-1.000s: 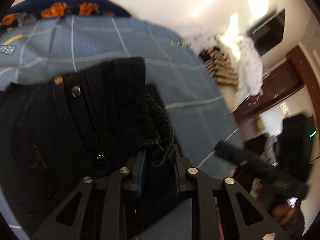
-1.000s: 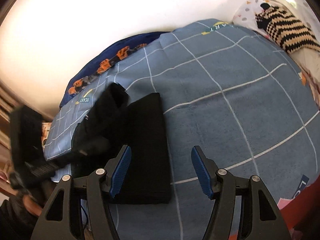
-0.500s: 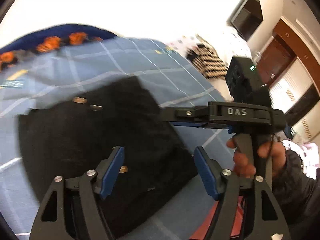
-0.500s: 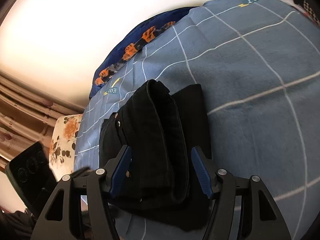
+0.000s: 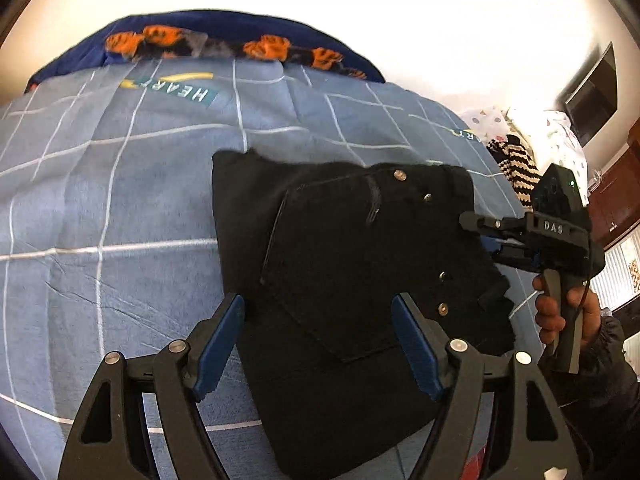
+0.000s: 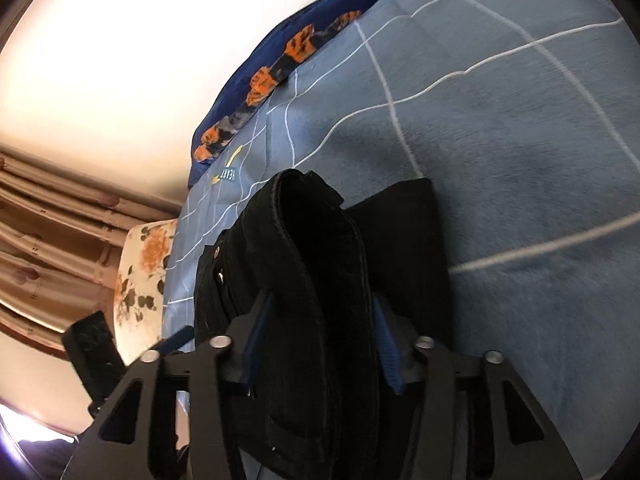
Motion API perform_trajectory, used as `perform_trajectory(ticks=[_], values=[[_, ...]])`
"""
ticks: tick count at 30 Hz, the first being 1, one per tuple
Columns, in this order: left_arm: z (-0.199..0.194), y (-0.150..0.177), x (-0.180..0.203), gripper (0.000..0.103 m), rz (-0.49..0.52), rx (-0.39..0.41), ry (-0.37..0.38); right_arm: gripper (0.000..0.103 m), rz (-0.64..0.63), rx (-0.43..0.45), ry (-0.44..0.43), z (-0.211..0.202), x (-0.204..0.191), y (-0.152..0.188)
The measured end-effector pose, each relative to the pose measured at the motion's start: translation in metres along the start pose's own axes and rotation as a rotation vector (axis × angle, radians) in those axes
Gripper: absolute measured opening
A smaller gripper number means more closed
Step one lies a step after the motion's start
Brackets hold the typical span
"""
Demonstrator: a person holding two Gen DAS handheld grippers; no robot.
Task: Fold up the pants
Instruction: 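Grasp the folded jeans edge with the right gripper and lift it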
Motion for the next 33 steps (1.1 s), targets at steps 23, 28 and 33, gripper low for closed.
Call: perform_trajectory(ticks=[23, 28, 33], values=[[0.026, 0.009, 0.013, 0.083, 0.096, 0.001, -0.174, 0.028, -0.066, -0.048, 0.051, 0.009, -0.021, 0.010], [0.027, 0.009, 0.012, 0.083, 0.096, -0.004, -0.176, 0.018, -0.075, -0.033, 0.107, 0.004, -0.032, 0.010], [0.022, 0.008, 0.007, 0.084, 0.073, -0.008, -0.175, 0.012, -0.109, -0.016, 0.181, -0.007, -0.057, 0.011]])
Point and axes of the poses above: each gripper's, at about its wrist camera, not at the fingertips, and z roughly the way its jaws point, x to its right, y to its underside, the point moved 2 cm from there along z, roughly the way its jaws point, and after that the axes turned 12 degrees about -z, right-handed, at the moved point
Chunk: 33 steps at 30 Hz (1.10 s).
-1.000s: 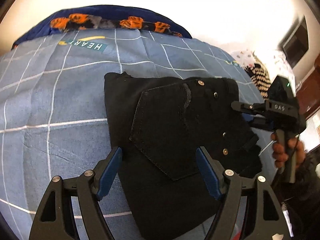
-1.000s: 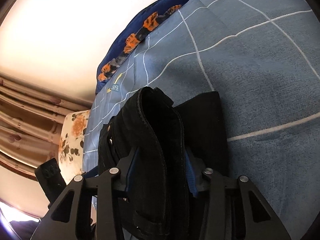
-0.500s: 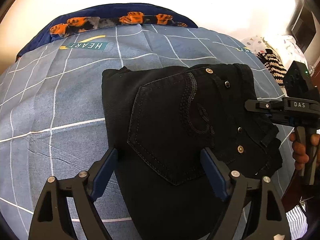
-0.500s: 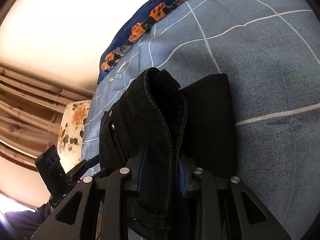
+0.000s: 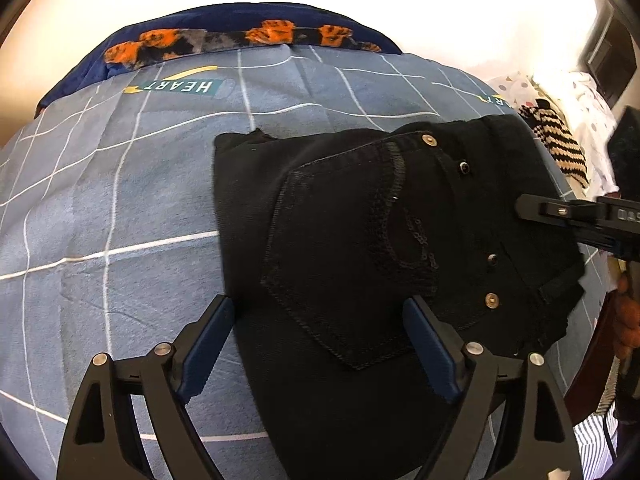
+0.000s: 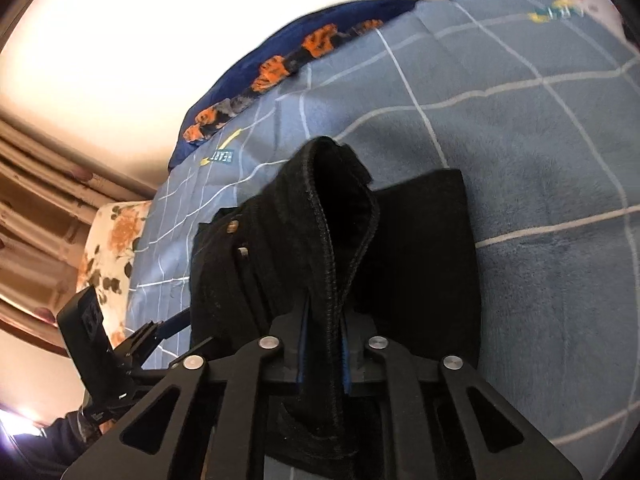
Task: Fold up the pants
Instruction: 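Grasp the folded jeans edge with the right gripper and lift it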
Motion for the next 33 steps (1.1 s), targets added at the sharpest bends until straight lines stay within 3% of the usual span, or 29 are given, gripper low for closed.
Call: perform_trajectory(ticks=[9, 17, 20, 23, 26, 33], values=[[-0.015, -0.002, -0.017, 0.084, -0.062, 0.018, 0.006, 0.011, -0.012, 0.071, 0.065, -0.044, -0.028, 0.003], [-0.009, 0.001, -0.008, 0.084, -0.020, 0.007, -0.004, 0.012, 0.104, 0.032, 0.136, -0.028, 0.028, 0.029], [0.002, 0.006, -0.005, 0.083, 0.007, -0.026, -0.028, 0.015, 0.131, 0.032, 0.121, -0.019, 0.040, 0.033], [0.003, 0.009, -0.006, 0.083, 0.013, -0.025, -0.024, 0.027, 0.121, 0.019, 0.150, -0.023, 0.037, 0.034], [0.002, 0.012, -0.006, 0.083, 0.020, -0.042, -0.004, 0.033, 0.118, 0.003, 0.179, -0.035, 0.030, 0.042], [-0.002, 0.023, 0.002, 0.083, 0.064, -0.042, 0.004, 0.033, 0.075, 0.010, 0.213, -0.066, 0.007, 0.067]])
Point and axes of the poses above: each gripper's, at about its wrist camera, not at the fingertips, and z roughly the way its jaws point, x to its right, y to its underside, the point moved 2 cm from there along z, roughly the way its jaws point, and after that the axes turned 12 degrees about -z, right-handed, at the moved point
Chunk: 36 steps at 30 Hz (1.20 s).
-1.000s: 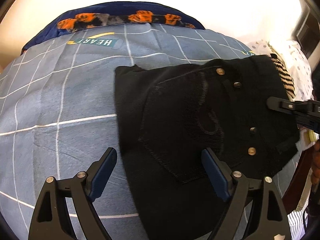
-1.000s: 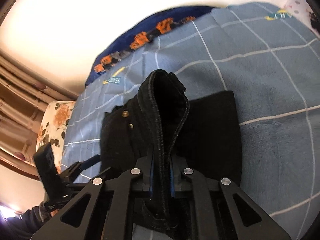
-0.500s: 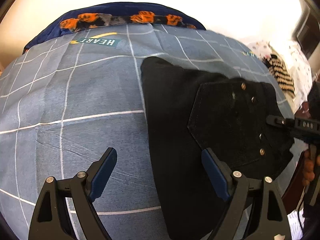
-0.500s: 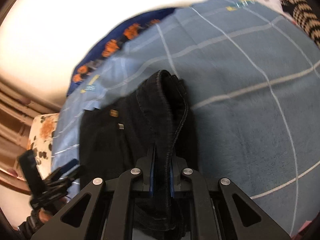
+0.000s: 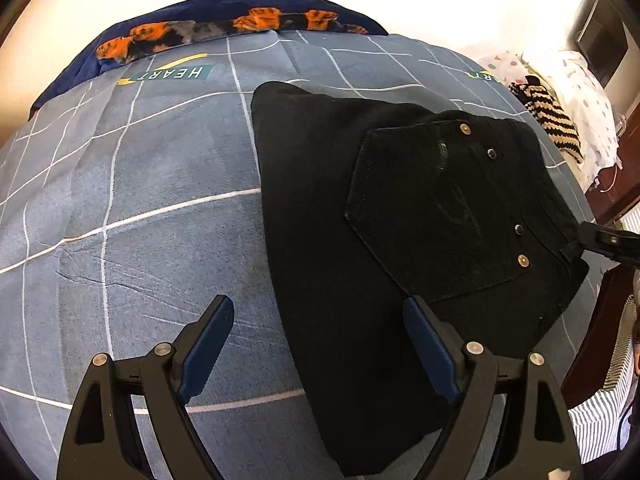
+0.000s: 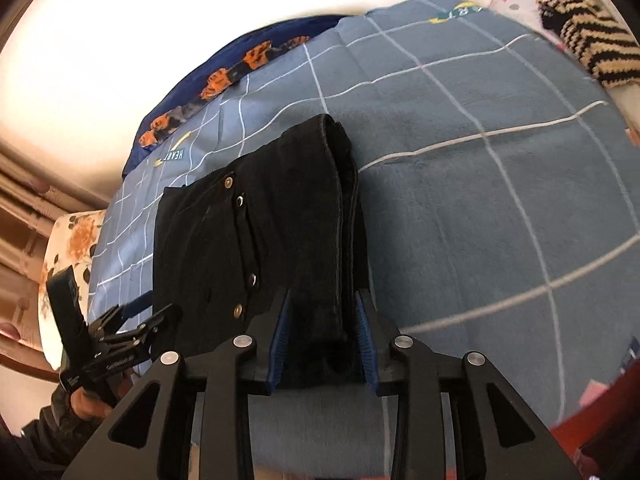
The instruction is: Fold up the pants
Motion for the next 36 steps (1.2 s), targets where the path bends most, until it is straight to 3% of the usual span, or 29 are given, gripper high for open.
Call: perform_trajectory(ticks=[6, 9, 10, 12, 16, 20, 22, 28, 30, 33, 36], values=[[-0.001, 0.001, 0.000, 0.083, -0.008, -0.001, 0.016, 0.033, 0.005, 0.037, -0.133, -0.010, -0.003, -0.001], [-0.005, 0.001, 0.002, 0.083, -0.008, 0.007, 0.026, 0.033, 0.024, -0.021, -0.095, 0.009, 0.005, -0.002], [-0.008, 0.001, 0.002, 0.083, -0.012, 0.016, 0.036, 0.032, 0.025, -0.027, -0.091, 0.012, 0.004, -0.001], [-0.012, 0.002, 0.002, 0.083, -0.014, 0.026, 0.052, 0.018, 0.030, -0.021, -0.071, 0.011, 0.004, 0.000], [-0.006, 0.009, 0.007, 0.083, 0.032, -0.006, 0.046, 0.012, 0.034, 0.051, -0.112, -0.019, -0.004, 0.000], [-0.005, 0.013, 0.008, 0.084, 0.056, -0.010, 0.057, 0.012, -0.011, 0.031, -0.045, -0.029, -0.012, 0.008], [-0.001, 0.016, 0.009, 0.084, 0.068, -0.023, 0.055, 0.011, -0.054, -0.030, 0.049, -0.014, -0.009, 0.018], [-0.004, 0.013, 0.007, 0.084, 0.065, -0.024, 0.058, 0.012, -0.016, -0.050, 0.039, 0.001, 0.003, 0.024], [-0.011, 0.009, 0.006, 0.082, 0.055, 0.003, 0.056, 0.024, -0.015, -0.055, 0.057, 0.000, 0.003, 0.023], [-0.026, 0.001, 0.006, 0.083, 0.023, 0.066, 0.086, 0.033, -0.025, -0.055, 0.095, -0.003, 0.001, 0.020], [-0.014, 0.006, 0.010, 0.081, 0.047, 0.003, 0.079, 0.034, -0.043, -0.057, 0.110, -0.002, -0.002, 0.023]])
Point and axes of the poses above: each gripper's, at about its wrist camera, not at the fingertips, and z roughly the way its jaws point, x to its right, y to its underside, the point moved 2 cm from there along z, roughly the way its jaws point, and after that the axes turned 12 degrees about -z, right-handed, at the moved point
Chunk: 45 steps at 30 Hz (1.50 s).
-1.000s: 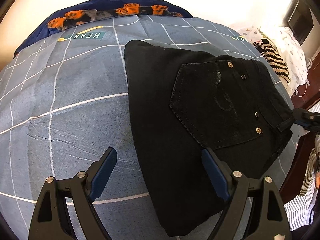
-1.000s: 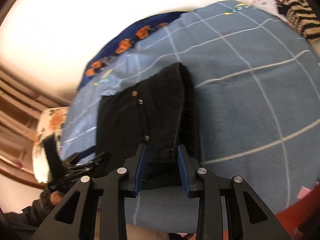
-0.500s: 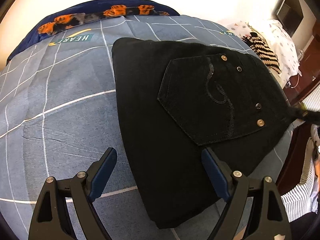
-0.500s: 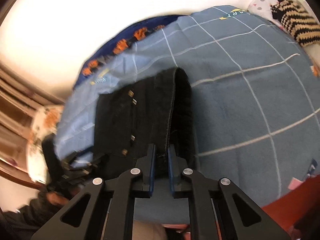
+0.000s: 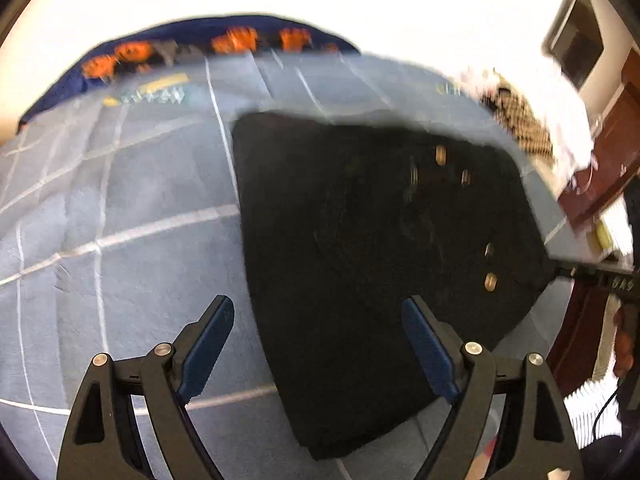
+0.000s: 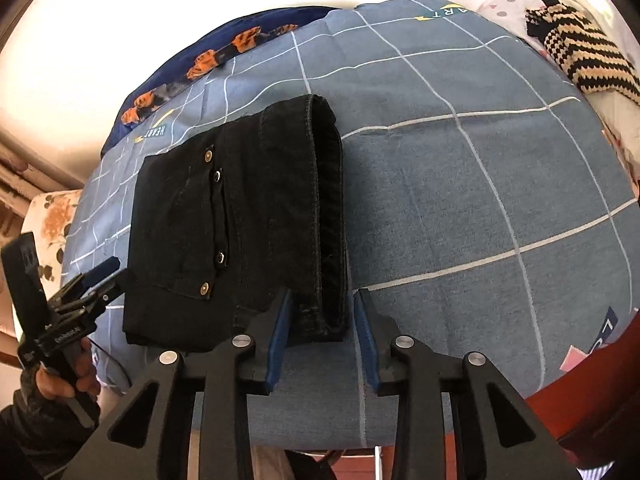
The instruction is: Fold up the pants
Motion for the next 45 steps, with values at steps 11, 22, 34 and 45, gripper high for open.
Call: perform_trajectory(ticks=[11, 22, 34, 45], values=[[-0.013, -0.005, -0.010, 0.078, -0.029, 0.019, 0.017, 0.045, -0.005, -0.006, 0.024, -0.009, 0.000, -0.013], [-0.007, -0.080, -0.005, 0.078, -0.100, 0.110, 0.134, 0.045, -0.111, 0.130, -0.017, 0.005, -0.031, -0.092], [0.062, -0.113, -0.021, 0.077, -0.067, 0.037, 0.030, 0.045, -0.121, 0.071, -0.003, 0.052, -0.021, -0.093], [0.040, -0.110, -0.010, 0.074, -0.031, 0.075, -0.044, 0.047, -0.106, 0.088, -0.075, 0.049, -0.014, -0.089]])
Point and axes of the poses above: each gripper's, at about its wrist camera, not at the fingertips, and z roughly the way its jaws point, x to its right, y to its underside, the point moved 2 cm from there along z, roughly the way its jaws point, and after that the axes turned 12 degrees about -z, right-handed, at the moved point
